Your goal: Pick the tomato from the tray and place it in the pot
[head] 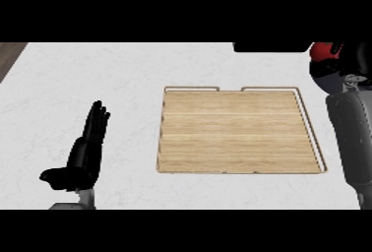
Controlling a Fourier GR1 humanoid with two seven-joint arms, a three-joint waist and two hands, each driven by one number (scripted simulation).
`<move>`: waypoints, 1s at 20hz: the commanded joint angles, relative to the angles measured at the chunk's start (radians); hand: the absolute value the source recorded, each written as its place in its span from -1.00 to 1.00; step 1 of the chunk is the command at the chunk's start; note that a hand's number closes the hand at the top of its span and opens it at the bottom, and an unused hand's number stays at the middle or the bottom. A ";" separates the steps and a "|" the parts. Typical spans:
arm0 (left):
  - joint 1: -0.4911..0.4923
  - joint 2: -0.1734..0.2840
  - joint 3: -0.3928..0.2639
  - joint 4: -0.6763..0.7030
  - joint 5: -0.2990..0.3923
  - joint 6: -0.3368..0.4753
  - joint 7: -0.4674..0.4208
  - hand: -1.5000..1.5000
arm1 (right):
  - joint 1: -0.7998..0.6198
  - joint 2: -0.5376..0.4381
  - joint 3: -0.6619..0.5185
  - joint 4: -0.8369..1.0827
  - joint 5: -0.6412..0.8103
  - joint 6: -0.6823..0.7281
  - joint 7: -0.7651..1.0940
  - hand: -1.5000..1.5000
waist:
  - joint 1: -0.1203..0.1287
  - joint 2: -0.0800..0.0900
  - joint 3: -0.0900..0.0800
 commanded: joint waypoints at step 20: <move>-0.056 -0.014 -0.005 -0.030 -0.038 0.009 0.064 0.00 | 0.023 -0.250 -0.267 0.697 -0.219 -0.077 -0.295 1.00 | 0.019 0.011 0.002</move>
